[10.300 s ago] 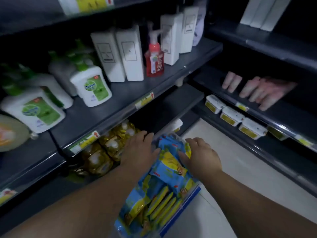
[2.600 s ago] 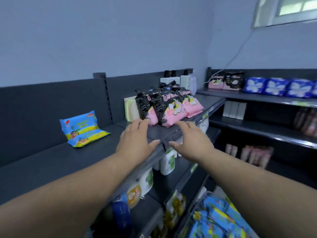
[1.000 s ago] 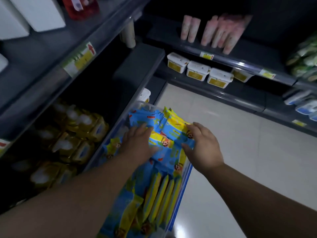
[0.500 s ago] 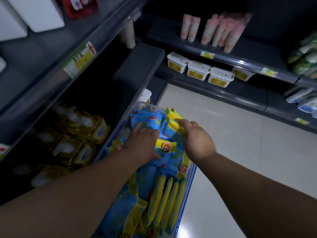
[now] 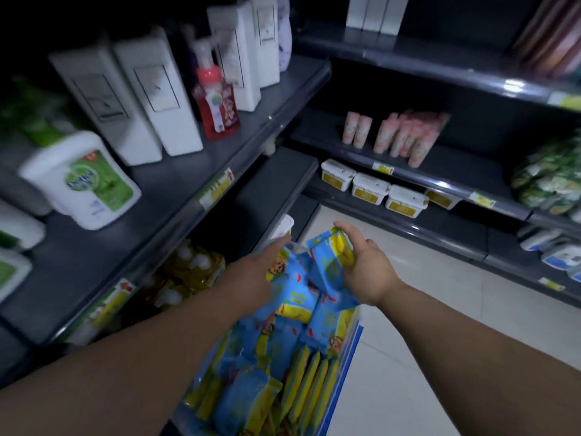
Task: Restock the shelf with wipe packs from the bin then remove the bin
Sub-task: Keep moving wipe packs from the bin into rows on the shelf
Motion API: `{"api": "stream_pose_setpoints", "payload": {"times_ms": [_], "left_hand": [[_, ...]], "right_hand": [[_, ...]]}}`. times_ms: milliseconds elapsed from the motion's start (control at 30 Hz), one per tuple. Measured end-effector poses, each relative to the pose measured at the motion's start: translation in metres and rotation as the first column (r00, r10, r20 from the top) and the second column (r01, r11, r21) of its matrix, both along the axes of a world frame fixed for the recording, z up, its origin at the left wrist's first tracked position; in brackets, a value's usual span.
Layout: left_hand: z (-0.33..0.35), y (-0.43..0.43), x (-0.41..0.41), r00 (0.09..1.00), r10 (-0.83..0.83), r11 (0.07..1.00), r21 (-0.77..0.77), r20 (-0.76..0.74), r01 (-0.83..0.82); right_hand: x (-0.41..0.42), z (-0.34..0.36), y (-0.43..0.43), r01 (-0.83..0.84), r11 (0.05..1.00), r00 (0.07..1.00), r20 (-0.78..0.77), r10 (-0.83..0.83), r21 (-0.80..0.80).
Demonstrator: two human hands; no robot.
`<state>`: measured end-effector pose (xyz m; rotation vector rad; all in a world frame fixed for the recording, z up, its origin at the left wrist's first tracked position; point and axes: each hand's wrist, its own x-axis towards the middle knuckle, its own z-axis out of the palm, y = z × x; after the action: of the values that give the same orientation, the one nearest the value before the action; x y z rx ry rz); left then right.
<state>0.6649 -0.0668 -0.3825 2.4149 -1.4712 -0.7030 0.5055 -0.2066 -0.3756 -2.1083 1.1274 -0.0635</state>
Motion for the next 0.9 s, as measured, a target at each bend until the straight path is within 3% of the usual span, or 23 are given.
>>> {"api": "stream_pose_setpoints", "payload": {"times_ms": [100,233,333,600,700,900], "left_hand": [[0.042,0.012,0.0,0.994,0.101,0.994,-0.044,-0.046,-0.103],[0.103,0.033,-0.007,0.965,0.249,0.95,-0.173,-0.086,-0.261],[0.149,0.053,-0.013,0.93,0.353,0.899,-0.237,-0.107,-0.369],[0.261,0.124,-0.026,0.8,0.595,0.738,-0.448,0.078,-0.505],[0.301,0.155,-0.029,0.751,0.659,0.651,-0.532,0.044,-0.541],[0.36,0.221,-0.028,0.673,0.732,0.43,-0.697,-0.103,-0.574]], "right_hand": [[0.001,0.034,0.007,0.008,0.998,0.993,0.119,-0.016,0.069],[-0.001,0.083,0.02,0.039,0.941,0.928,0.338,-0.159,0.337],[-0.001,0.121,0.028,0.012,0.892,0.899,0.386,-0.208,0.453],[0.023,0.228,0.066,-0.132,0.897,0.801,0.578,-0.153,0.421],[0.034,0.267,0.092,-0.269,0.865,0.744,0.662,-0.093,0.424],[0.068,0.321,0.143,-0.502,0.709,0.681,0.732,-0.029,0.495]]}}
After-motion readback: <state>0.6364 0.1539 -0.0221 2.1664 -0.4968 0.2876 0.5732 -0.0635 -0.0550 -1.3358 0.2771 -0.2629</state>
